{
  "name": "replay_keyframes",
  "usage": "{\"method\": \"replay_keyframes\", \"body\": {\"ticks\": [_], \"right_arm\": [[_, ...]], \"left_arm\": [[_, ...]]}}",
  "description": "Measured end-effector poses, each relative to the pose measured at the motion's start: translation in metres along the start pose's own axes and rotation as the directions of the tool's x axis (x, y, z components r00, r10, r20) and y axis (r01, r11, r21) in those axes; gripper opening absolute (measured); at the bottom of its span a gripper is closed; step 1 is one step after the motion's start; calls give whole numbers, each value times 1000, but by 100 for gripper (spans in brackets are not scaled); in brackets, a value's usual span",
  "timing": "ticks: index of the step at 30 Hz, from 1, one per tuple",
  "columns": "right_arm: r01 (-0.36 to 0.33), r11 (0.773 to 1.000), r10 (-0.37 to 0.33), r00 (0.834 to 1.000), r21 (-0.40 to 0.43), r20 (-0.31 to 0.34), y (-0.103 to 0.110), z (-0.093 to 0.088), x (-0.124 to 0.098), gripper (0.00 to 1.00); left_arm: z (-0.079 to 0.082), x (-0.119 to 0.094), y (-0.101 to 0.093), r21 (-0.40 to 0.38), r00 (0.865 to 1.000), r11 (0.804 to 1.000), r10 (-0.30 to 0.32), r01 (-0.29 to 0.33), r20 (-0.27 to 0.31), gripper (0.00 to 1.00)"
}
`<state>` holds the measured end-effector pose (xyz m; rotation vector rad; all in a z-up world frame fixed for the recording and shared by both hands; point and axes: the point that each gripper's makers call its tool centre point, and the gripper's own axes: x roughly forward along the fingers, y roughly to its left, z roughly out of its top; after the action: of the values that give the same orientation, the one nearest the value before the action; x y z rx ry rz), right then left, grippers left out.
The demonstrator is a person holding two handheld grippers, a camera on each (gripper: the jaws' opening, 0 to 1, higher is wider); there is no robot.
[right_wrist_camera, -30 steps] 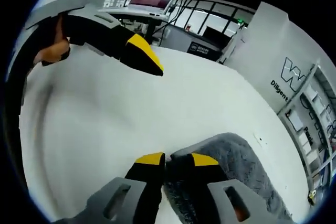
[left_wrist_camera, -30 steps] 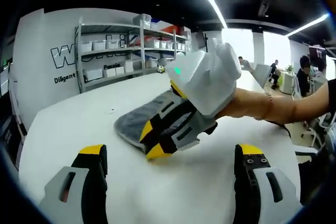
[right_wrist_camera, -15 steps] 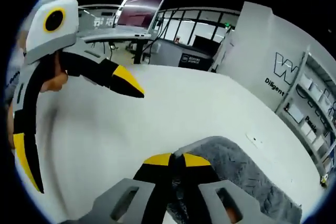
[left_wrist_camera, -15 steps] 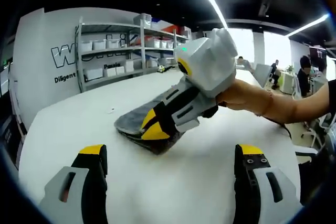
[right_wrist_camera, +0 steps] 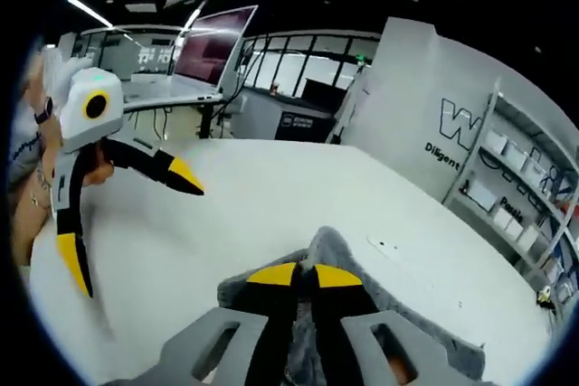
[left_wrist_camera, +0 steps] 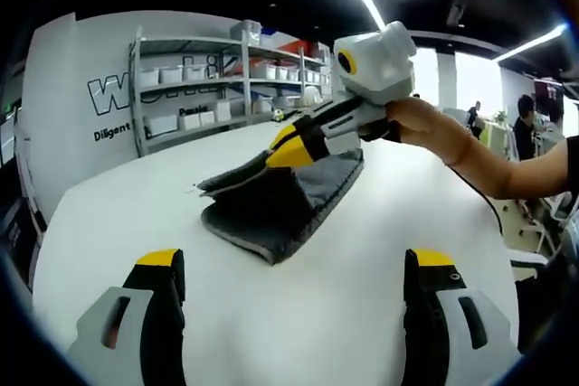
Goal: Open the folded towel by lifting each exposed corner and separating the folded layers until the towel lies flat within the target outline without major curled edges
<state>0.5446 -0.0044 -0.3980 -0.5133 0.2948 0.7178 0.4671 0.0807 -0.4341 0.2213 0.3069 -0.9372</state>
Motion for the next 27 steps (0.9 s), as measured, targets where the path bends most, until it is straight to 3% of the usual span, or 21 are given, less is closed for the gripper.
{"method": "replay_keyframes", "body": {"ticks": [17,27], "right_arm": [[134,990,-135,991,-38,-16,-64,-4,-54,2],[232,968,-240,968,-99,-74,-105,-21,-90,2]], "left_arm": [[-3,1,2,4,1000,1000,4,-4,-19,100],[-3,0,5,0,1000,1000,6,-6,-23,100]]}}
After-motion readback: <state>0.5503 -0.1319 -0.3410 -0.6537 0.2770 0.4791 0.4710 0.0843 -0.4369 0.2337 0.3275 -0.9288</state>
